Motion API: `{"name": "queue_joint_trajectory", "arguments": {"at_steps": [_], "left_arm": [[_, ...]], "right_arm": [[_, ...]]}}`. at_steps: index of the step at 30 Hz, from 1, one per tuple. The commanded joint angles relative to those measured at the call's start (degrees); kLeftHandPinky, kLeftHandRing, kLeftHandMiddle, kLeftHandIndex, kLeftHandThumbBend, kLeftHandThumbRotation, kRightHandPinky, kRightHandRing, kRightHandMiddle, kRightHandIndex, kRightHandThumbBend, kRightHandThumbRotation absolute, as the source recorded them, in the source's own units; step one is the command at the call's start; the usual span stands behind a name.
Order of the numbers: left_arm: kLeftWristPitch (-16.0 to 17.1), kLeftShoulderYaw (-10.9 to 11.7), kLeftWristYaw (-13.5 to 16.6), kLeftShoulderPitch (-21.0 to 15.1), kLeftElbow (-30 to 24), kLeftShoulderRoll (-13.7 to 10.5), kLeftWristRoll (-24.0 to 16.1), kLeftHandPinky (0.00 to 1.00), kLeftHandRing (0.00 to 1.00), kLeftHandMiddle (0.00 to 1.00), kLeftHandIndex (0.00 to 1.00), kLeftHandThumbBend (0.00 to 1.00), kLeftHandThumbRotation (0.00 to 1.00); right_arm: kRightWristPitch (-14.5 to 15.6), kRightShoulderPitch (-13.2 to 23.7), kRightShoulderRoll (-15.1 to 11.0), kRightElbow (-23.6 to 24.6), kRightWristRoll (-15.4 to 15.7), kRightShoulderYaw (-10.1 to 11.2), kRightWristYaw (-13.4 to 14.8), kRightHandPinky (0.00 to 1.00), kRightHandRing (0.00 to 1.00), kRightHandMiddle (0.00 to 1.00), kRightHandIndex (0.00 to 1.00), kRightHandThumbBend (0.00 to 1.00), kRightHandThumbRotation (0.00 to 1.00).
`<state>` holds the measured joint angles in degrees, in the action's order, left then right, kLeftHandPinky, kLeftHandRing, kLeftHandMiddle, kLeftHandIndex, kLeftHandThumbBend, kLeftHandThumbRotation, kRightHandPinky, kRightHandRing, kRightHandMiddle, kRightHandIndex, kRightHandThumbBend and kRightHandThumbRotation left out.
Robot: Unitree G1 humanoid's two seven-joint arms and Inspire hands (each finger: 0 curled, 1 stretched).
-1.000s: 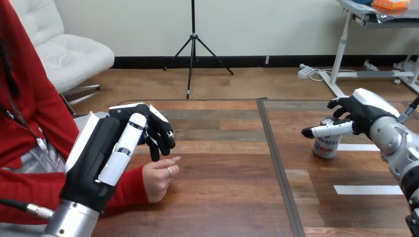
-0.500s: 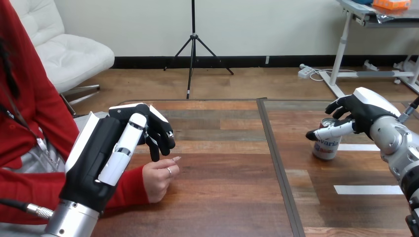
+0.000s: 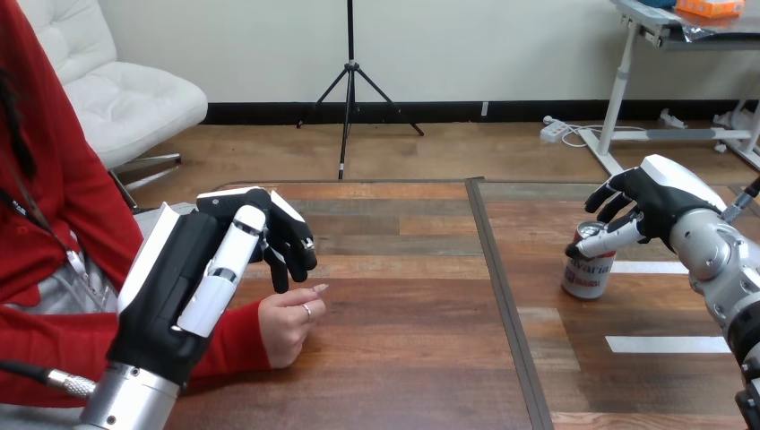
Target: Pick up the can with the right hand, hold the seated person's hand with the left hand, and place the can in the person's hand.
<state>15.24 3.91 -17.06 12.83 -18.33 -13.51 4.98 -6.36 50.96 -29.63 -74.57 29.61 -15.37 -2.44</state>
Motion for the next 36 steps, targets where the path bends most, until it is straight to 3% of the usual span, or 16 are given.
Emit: {"name": "queue_joint_trajectory", "arguments": {"at_steps": [1, 9, 23, 36], "left_arm": [[0.1, 1.2, 0.5, -3.1, -1.7, -0.9, 0.3, 0.23, 0.34, 0.38, 0.35, 0.00, 0.97], [0.1, 1.4, 0.3, -3.2, -1.7, -0.9, 0.3, 0.23, 0.34, 0.38, 0.35, 0.00, 0.96], [0.5, 1.6, -0.1, -3.6, -1.2, -0.9, 0.7, 0.23, 0.33, 0.37, 0.35, 0.00, 0.96], [0.5, 1.7, 0.0, -3.9, -1.0, -0.8, 0.2, 0.23, 0.33, 0.37, 0.35, 0.00, 0.95]], "right_arm": [[-1.1, 0.8, 0.2, 0.3, -0.4, 0.0, 1.6, 0.54, 0.61, 0.66, 0.64, 0.71, 0.07], [-0.9, 0.9, 0.2, 0.3, -0.6, 0.1, 1.5, 0.53, 0.60, 0.65, 0.62, 0.71, 0.04], [-0.7, 1.1, 0.2, 0.5, -1.4, 0.6, 1.4, 0.54, 0.61, 0.65, 0.63, 0.86, 0.13], [-0.6, 1.6, -0.1, 0.7, -1.8, 0.8, 0.8, 0.54, 0.61, 0.65, 0.65, 0.93, 0.17]]}}
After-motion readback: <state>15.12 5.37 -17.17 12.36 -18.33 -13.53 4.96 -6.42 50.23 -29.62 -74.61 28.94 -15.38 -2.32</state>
